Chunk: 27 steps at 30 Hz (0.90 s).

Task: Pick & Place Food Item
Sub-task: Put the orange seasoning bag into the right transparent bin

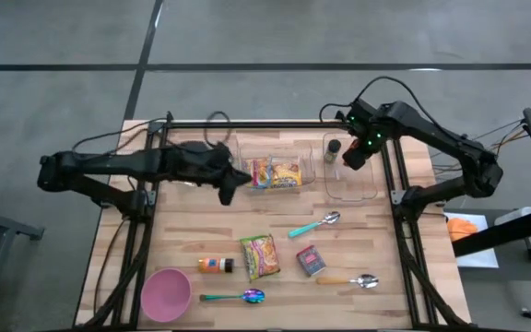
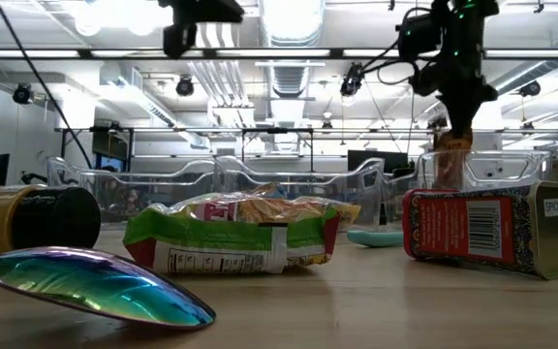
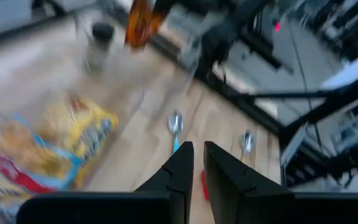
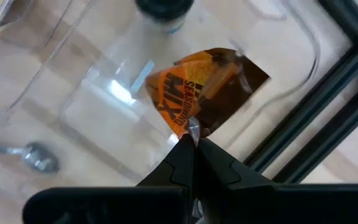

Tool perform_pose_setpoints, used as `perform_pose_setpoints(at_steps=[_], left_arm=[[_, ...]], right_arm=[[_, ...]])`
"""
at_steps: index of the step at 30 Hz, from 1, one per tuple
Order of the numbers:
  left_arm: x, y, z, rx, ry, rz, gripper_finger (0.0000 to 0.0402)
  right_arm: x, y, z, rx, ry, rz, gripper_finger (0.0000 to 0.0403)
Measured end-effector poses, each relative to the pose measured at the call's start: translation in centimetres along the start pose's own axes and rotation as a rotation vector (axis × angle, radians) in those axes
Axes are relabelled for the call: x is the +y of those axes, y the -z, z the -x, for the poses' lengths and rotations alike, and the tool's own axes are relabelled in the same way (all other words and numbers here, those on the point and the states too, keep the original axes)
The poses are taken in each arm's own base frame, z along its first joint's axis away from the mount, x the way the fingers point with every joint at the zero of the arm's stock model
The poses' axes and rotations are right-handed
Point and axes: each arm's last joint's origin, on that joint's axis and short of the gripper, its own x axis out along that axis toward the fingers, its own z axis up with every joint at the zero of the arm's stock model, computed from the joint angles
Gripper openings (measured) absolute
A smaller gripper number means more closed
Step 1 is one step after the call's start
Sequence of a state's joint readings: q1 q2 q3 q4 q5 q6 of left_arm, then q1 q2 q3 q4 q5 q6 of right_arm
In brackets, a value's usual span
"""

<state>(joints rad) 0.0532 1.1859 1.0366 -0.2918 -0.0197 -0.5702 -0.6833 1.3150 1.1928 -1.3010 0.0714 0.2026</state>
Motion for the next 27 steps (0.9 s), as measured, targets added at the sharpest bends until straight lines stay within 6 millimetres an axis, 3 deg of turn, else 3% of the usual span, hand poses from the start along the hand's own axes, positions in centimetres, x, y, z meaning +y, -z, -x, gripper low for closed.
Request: perform_pose_setpoints(at_steps=[5,13,27], left_arm=[[0.2,-0.2,1.6,-0.057,-0.010,-0.007,0.0048],[0.7,0.5,1.3,0.003,-0.053,0.018,0.0048],[0.8,0.7,1.1,0.019,-0.065,0.033,0.0047]], right_arm=[[0.2,-1.2,-1.5,0.020,0.054,0.060,0.0008],[0.4,-2.5,-4.2,0.085,0.153,0.129,0.0008],[0.6,-3.3,-5.4,0.022,0.173,0.126,0.0008]])
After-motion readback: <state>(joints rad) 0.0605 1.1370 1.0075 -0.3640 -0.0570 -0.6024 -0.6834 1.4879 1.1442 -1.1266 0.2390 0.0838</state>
